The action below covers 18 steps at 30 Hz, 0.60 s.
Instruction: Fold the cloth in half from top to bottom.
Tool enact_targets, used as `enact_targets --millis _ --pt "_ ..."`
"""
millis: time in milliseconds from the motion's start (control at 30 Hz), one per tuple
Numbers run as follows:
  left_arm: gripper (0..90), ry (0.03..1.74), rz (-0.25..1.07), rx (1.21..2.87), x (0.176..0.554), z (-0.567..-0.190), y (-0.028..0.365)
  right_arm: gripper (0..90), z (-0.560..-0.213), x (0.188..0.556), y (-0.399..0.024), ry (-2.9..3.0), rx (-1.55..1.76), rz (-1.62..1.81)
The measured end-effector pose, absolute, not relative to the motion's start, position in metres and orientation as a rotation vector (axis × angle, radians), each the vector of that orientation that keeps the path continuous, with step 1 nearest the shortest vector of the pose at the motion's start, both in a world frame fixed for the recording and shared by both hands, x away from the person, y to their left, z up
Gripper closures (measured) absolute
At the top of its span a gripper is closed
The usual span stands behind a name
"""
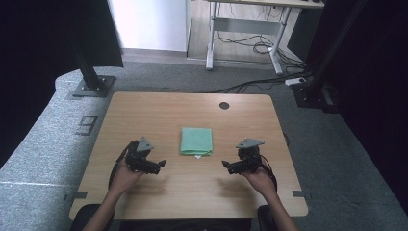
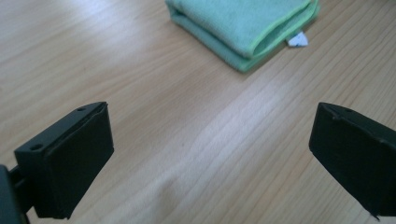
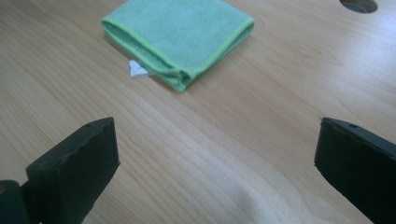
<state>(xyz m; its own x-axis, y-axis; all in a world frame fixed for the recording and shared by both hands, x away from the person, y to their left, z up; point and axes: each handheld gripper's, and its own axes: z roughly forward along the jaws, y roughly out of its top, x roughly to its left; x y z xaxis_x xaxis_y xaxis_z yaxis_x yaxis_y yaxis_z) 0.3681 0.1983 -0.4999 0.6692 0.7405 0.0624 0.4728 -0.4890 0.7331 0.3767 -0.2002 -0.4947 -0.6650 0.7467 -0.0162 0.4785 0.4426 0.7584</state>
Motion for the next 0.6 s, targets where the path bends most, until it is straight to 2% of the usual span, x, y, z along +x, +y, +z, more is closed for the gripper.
enact_targets --millis 600 --pt "0.0 0.982 0.45 2.231 0.355 -0.538 0.211 0.0 -0.539 0.371 -0.215 2.379 1.129 0.998"
